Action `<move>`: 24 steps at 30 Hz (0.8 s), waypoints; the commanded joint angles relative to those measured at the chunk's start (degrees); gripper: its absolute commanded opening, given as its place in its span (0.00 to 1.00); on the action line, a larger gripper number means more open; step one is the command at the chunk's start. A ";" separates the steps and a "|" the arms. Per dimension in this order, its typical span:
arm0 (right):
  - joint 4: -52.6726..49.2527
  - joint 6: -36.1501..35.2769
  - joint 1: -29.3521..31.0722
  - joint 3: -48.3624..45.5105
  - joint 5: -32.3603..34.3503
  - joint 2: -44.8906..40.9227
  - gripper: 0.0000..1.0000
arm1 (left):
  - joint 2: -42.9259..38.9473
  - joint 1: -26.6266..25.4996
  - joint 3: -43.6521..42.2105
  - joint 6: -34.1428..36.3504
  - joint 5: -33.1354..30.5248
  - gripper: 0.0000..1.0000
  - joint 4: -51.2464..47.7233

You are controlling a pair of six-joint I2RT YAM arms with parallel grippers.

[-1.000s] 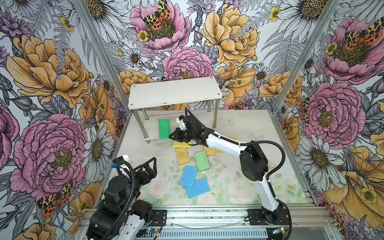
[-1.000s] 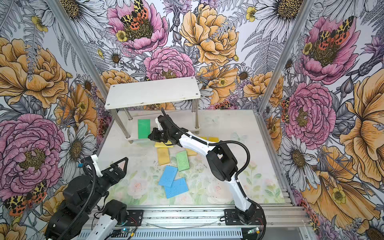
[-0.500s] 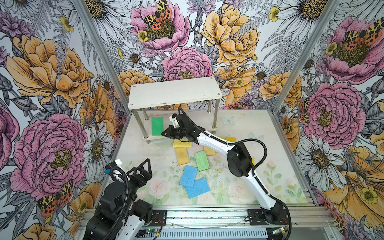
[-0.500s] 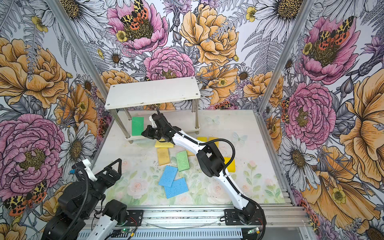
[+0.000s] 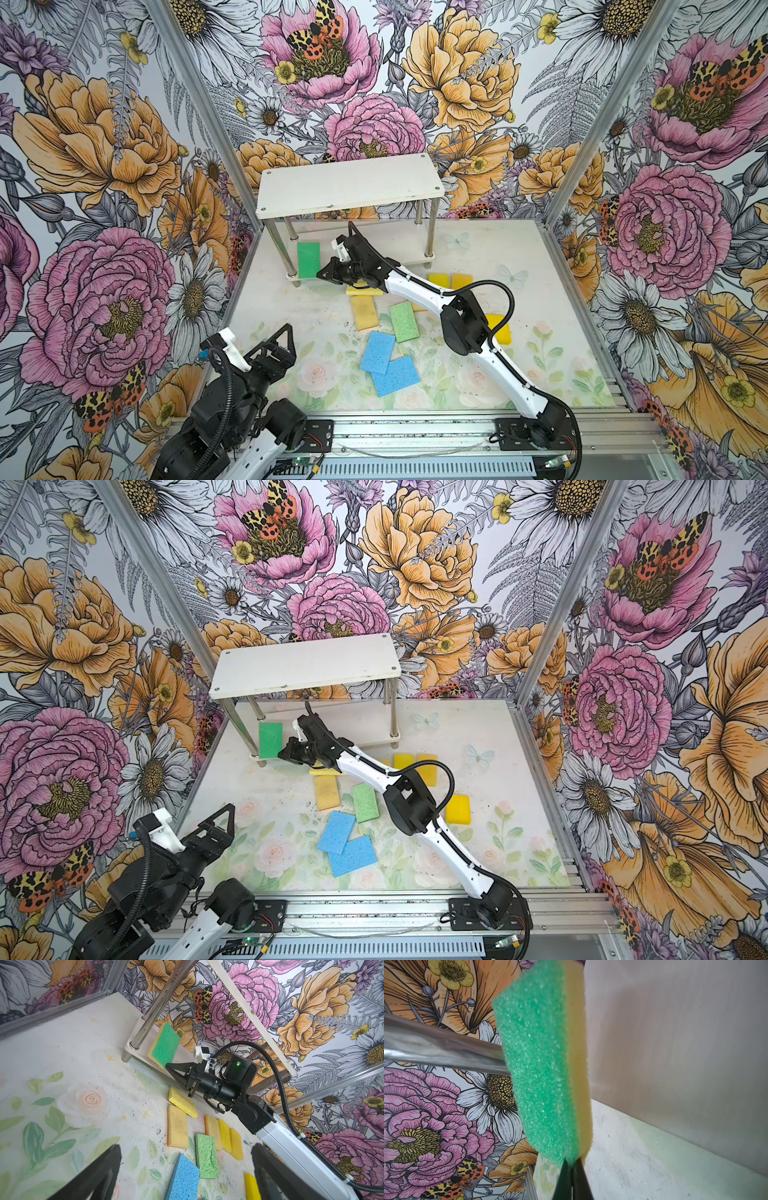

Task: Place and organize the cleaning sponges onto the shelf
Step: 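Lower the green sponge onto the lower shelf tier and open the right gripper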

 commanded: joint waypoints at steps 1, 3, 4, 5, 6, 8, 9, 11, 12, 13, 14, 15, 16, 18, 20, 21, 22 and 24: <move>-1.15 0.52 0.36 3.26 1.01 2.03 0.00 | -0.58 -1.72 0.55 -1.63 -3.70 0.99 -1.61; -1.54 0.63 0.31 4.54 1.48 2.97 0.00 | -0.54 -2.47 0.55 -1.76 -4.07 0.99 -1.66; -1.84 0.74 0.22 5.44 1.68 3.56 0.00 | -0.53 -2.80 0.52 -1.89 -4.21 0.99 -1.78; -1.95 0.82 0.18 6.10 1.93 3.96 0.00 | -0.59 -3.05 0.65 -2.04 -4.33 0.99 -1.95; -2.13 1.21 0.09 6.72 2.31 4.41 0.00 | -0.53 -3.29 0.73 -2.20 -4.45 0.99 -2.13; -2.26 1.57 -0.07 7.89 2.98 5.18 0.00 | -0.53 -3.82 0.86 -2.46 -4.68 0.99 -2.48; -2.31 1.76 -0.24 8.34 3.41 5.48 0.00 | -0.53 -4.19 1.04 -2.58 -4.98 0.99 -2.68; -2.35 2.05 -0.43 8.82 4.20 5.76 0.00 | -0.53 -4.77 1.17 -2.67 -5.35 0.99 -2.94; -2.40 1.98 -0.59 8.86 4.62 5.76 0.00 | -0.55 -5.03 1.25 -2.69 -5.49 0.99 -3.03; -2.47 1.99 -0.70 8.98 5.03 5.75 0.00 | -0.54 -5.31 1.23 -2.75 -5.51 0.99 -3.08; -2.49 1.99 -0.93 9.12 5.37 5.83 0.00 | -0.53 -5.49 1.26 -2.75 -5.57 0.99 -3.10; -2.53 2.05 -0.98 9.23 5.64 5.92 0.00 | -0.58 -5.69 1.26 -2.77 -5.59 0.99 -3.10; -2.71 2.09 -1.12 9.38 5.82 6.09 0.00 | -0.54 -5.83 1.32 -2.75 -5.66 0.99 -3.20; -2.83 2.27 -1.30 9.83 6.11 6.52 0.00 | -0.53 -6.17 1.44 -2.84 -5.83 0.99 -3.28; -3.12 2.48 -1.33 10.62 6.29 7.12 0.00 | -0.58 -6.33 1.45 -2.86 -5.93 0.99 -3.29; -3.26 2.42 -1.41 11.13 6.60 7.49 0.00 | -0.53 -6.44 1.43 -2.89 -5.88 0.99 -3.25; -3.51 2.43 -1.32 11.63 6.87 7.89 0.00 | -0.53 -6.61 1.38 -2.95 -5.84 0.99 -3.29; -3.62 2.61 -1.33 12.58 7.15 8.59 0.00 | -0.58 -6.90 1.31 -3.12 -5.84 0.99 -3.29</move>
